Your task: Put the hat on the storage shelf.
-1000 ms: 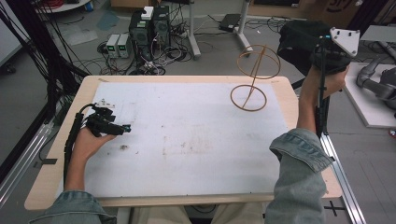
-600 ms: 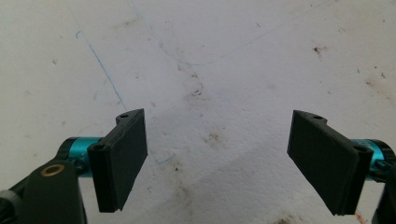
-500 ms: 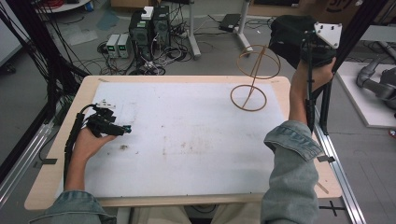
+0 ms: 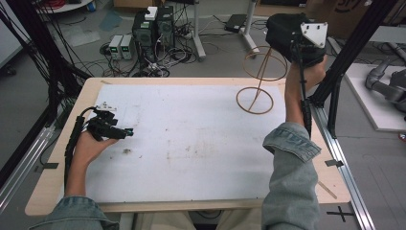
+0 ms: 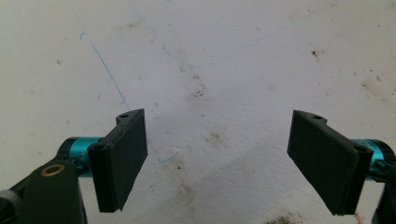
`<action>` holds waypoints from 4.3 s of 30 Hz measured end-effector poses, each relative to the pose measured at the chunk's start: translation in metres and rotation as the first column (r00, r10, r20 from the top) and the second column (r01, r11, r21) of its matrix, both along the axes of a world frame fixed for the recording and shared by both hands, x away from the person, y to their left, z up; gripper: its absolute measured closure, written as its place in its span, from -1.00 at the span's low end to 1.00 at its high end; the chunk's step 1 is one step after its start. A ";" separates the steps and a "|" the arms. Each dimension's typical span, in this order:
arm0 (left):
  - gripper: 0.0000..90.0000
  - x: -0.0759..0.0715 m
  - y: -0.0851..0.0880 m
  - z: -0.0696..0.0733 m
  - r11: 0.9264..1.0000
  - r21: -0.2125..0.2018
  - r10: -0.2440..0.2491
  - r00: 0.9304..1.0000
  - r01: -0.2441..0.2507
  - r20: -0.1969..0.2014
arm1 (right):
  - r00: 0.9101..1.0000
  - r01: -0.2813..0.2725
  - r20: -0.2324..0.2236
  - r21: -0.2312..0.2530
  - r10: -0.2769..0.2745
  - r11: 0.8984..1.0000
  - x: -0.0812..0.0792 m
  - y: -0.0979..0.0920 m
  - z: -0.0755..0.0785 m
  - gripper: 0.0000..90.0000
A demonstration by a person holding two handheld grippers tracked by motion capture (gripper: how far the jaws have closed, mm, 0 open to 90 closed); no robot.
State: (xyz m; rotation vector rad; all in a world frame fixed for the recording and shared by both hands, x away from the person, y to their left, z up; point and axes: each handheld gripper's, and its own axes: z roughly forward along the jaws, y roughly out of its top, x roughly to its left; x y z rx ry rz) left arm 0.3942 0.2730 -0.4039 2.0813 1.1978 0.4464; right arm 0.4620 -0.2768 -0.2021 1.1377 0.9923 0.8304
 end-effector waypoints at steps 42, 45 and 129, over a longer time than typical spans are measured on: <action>-0.54 -0.001 -0.001 -0.001 1.000 -0.002 -0.021 1.000 0.021 -0.008 | 0.993 -0.103 -0.075 -0.177 0.091 0.979 0.031 0.057 -0.038 0.95; -0.54 -0.001 -0.001 -0.001 1.000 -0.004 -0.021 1.000 0.021 -0.005 | 0.992 -0.102 -0.098 -0.195 0.085 0.975 0.028 0.060 -0.045 0.95; -0.72 -0.011 -0.028 0.020 0.995 0.095 -0.026 0.997 0.019 0.074 | 0.561 -0.556 -0.526 0.333 0.639 0.762 -0.081 -0.002 -0.178 -0.77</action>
